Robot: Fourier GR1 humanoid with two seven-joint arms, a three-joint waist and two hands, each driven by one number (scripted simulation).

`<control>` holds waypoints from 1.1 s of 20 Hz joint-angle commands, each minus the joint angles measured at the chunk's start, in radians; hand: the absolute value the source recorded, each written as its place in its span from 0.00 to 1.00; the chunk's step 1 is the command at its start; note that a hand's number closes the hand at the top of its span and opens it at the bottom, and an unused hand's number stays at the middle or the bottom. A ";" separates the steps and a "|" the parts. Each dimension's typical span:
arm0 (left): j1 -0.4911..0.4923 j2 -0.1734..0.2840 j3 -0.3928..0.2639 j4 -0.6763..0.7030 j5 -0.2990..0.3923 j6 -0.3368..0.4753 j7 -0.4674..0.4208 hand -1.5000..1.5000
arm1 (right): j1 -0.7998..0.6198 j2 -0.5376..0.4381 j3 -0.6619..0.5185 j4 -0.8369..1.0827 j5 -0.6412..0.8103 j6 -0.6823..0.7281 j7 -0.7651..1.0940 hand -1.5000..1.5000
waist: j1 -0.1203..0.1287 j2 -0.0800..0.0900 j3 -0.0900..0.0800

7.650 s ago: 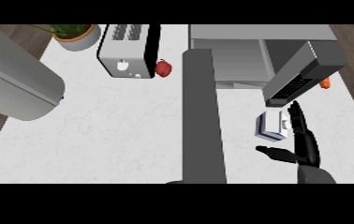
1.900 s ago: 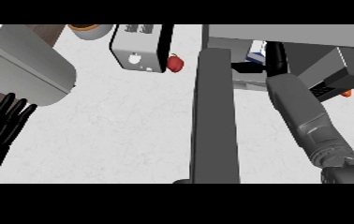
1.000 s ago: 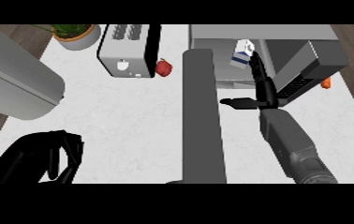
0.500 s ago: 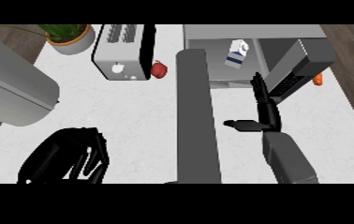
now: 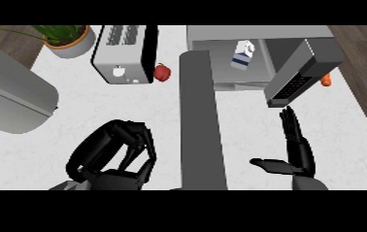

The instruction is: Pick up the milk, place it into the microwave and close the microwave

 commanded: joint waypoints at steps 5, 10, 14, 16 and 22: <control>-0.082 0.000 -0.238 0.242 -0.181 0.111 -0.106 1.00 | 0.282 -0.002 0.056 -0.358 -0.038 0.072 0.046 0.00 | 0.012 0.004 0.000; -0.225 0.000 -0.338 0.579 -0.206 0.293 -0.254 1.00 | 0.398 -0.045 0.081 -0.509 -0.024 0.108 0.041 0.00 | -0.013 0.011 0.000; -0.295 0.000 -0.409 0.774 -0.177 0.455 -0.413 1.00 | 0.454 -0.060 0.107 -0.666 -0.076 0.198 0.106 0.00 | -0.021 0.013 -0.001; -0.326 0.000 -0.455 0.826 -0.139 0.557 -0.484 1.00 | 0.495 -0.075 0.086 -0.724 -0.129 0.242 0.113 0.00 | -0.021 0.013 -0.001; -0.417 0.000 -0.644 0.914 0.084 0.762 -0.541 1.00 | 0.517 -0.089 0.112 -0.879 -0.200 0.298 0.177 0.00 | -0.053 0.019 -0.002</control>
